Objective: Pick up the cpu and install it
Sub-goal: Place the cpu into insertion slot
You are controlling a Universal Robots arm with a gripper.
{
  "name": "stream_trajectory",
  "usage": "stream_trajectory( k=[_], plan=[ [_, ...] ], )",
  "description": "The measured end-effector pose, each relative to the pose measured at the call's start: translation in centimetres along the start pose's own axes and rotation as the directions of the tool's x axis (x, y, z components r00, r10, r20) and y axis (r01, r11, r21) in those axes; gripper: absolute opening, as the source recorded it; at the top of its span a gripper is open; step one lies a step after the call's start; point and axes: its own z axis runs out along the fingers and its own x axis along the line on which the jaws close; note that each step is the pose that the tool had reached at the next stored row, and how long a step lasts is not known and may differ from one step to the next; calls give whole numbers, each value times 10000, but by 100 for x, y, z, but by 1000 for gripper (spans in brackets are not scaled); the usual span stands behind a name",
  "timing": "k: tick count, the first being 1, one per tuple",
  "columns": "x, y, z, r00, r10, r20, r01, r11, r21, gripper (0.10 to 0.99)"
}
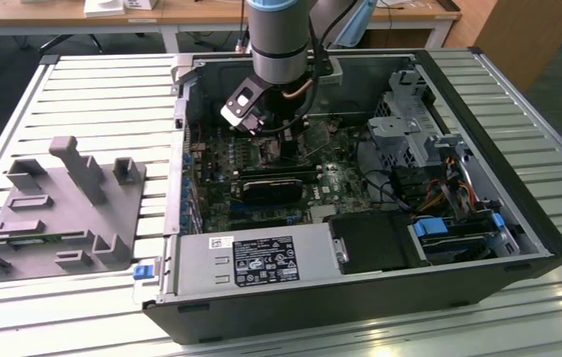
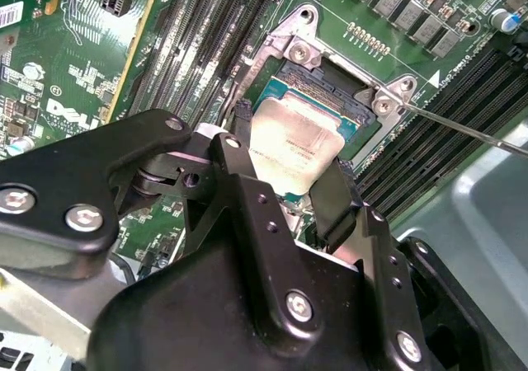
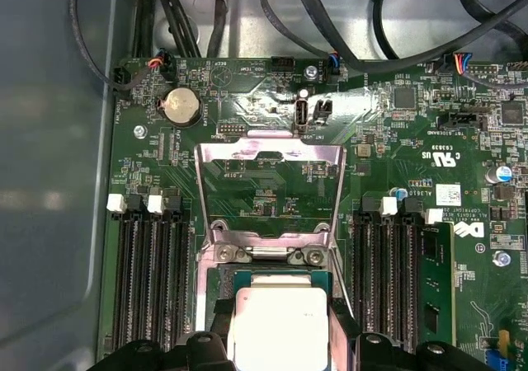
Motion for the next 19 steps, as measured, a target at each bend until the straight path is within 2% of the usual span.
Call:
stream_trajectory(
  k=[9, 19],
  plan=[
    [-1, -3, 37, 10000, 4, 0, -4, 10000, 1, 537],
    [20, -4, 45, 10000, 62, 4, -62, 10000, 1, 537]
  ],
)
